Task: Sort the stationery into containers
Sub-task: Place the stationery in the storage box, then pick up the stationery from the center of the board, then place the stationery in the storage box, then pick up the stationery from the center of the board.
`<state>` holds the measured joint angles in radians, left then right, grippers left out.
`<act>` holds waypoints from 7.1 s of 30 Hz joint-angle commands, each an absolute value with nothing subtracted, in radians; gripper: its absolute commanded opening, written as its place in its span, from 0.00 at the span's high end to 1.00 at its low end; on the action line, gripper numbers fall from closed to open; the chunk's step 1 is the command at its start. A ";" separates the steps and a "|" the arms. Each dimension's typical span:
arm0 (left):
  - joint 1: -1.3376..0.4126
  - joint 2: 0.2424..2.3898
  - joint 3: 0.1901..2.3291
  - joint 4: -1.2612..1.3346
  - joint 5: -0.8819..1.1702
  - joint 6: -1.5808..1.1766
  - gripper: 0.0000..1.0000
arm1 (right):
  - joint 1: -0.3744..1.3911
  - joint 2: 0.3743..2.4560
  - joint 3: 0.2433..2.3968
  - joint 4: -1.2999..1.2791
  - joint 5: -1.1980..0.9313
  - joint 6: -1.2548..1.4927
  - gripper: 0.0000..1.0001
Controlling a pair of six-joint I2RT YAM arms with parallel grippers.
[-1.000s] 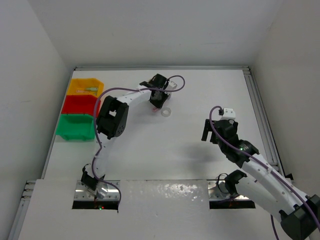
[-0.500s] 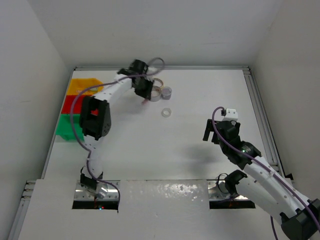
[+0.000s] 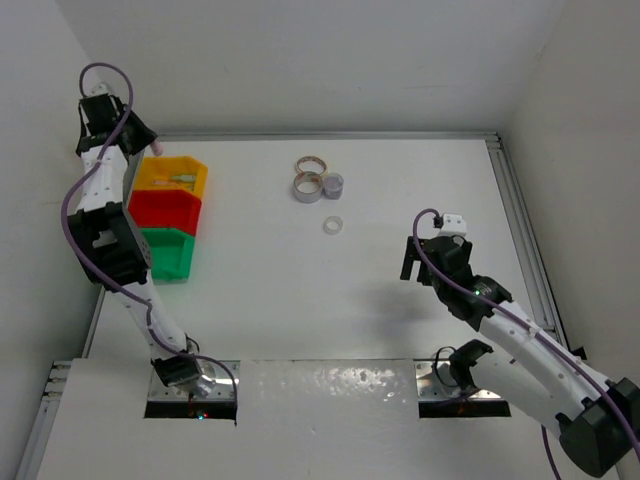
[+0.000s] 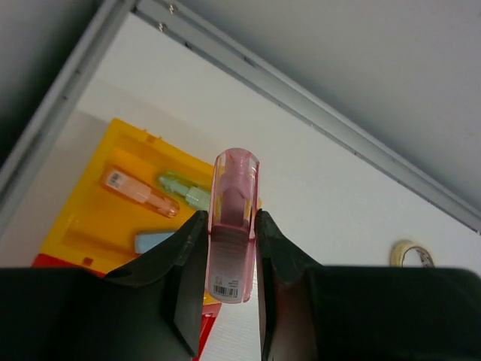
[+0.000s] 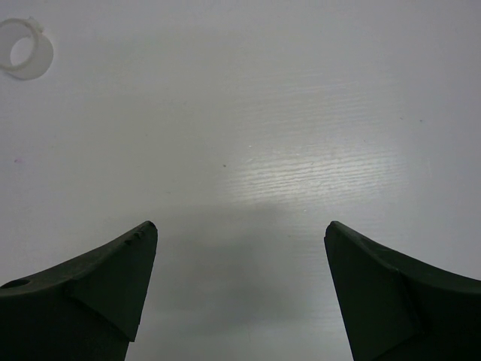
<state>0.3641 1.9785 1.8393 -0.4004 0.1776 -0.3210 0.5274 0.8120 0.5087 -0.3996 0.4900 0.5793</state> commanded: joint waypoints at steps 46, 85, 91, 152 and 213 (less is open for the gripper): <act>-0.145 2.169 2.068 -0.593 0.172 0.106 0.56 | 0.538 0.854 0.575 -0.368 0.474 0.569 0.10; -0.184 2.085 2.072 -0.720 0.049 0.236 1.00 | 0.543 0.810 0.526 -0.365 0.506 0.572 0.10; -0.002 1.810 1.815 -0.653 -0.089 0.538 1.00 | 0.545 0.842 0.512 -0.295 0.474 0.549 0.10; 0.433 1.947 1.664 -0.703 0.135 0.482 1.00 | 0.548 0.758 0.486 -0.357 0.522 0.575 0.09; -0.193 2.195 2.161 -0.735 0.121 0.126 0.49 | 0.548 1.017 0.610 -0.247 0.425 0.476 0.20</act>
